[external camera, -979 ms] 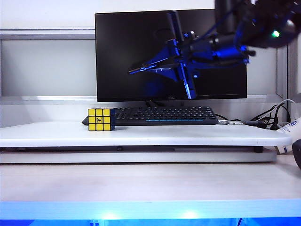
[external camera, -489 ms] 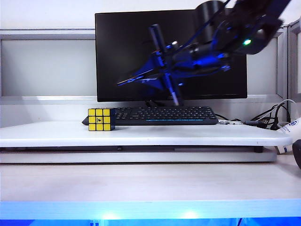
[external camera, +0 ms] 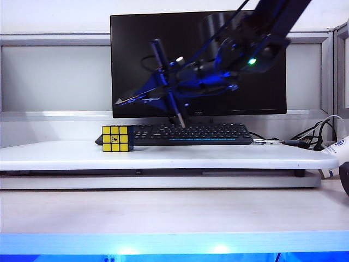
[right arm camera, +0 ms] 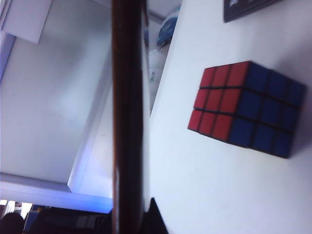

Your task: Put the phone on top of the Rubik's Cube.

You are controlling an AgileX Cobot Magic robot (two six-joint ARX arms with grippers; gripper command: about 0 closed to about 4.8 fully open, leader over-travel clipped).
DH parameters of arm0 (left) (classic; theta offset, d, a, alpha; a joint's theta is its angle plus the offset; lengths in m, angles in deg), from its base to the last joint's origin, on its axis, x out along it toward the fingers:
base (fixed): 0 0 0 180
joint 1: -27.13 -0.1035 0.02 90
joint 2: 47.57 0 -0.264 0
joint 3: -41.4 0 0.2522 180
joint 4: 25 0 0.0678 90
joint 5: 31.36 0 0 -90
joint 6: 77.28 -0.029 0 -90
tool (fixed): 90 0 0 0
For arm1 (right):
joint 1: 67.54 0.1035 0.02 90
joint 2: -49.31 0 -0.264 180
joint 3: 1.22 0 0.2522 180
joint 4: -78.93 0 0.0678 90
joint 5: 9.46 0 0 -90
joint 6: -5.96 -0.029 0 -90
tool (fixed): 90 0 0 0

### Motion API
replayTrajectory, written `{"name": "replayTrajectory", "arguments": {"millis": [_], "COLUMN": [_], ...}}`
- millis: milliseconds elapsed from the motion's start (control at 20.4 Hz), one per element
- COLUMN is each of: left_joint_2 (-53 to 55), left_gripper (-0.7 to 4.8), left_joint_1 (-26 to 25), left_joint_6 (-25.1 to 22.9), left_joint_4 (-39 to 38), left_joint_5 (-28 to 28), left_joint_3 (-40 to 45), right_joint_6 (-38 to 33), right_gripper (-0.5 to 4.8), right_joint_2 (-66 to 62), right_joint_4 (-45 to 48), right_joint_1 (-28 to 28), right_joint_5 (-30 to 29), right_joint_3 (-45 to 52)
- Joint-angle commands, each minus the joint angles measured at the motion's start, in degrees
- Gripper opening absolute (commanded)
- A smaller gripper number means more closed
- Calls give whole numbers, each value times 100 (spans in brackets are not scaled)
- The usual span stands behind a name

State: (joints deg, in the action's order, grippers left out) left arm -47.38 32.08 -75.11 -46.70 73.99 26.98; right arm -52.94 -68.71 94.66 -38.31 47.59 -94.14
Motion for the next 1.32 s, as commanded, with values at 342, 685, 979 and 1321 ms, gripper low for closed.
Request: {"name": "replayTrajectory", "arguments": {"millis": [342, 685, 979, 1321], "left_joint_2": [2, 2, 2, 2], "left_gripper": [-5, -5, -5, -6], "left_joint_1": [-4, -7, -7, -7], "left_joint_6": [-24, -26, -28, -28], "left_joint_4": [33, 33, 35, 33], "left_joint_5": [-120, -122, -125, -166], "left_joint_3": [17, 17, 17, 17], "right_joint_6": [-157, -267, -481, -579], "right_gripper": [-9, -9, -9, -8], "right_joint_2": [-654, -857, -970, -999], "right_joint_4": [122, 66, 59, 76], "right_joint_1": [195, 254, 297, 304], "right_joint_5": [286, 319, 343, 385], "right_joint_3": [-529, -997, -1003, -1003]}}
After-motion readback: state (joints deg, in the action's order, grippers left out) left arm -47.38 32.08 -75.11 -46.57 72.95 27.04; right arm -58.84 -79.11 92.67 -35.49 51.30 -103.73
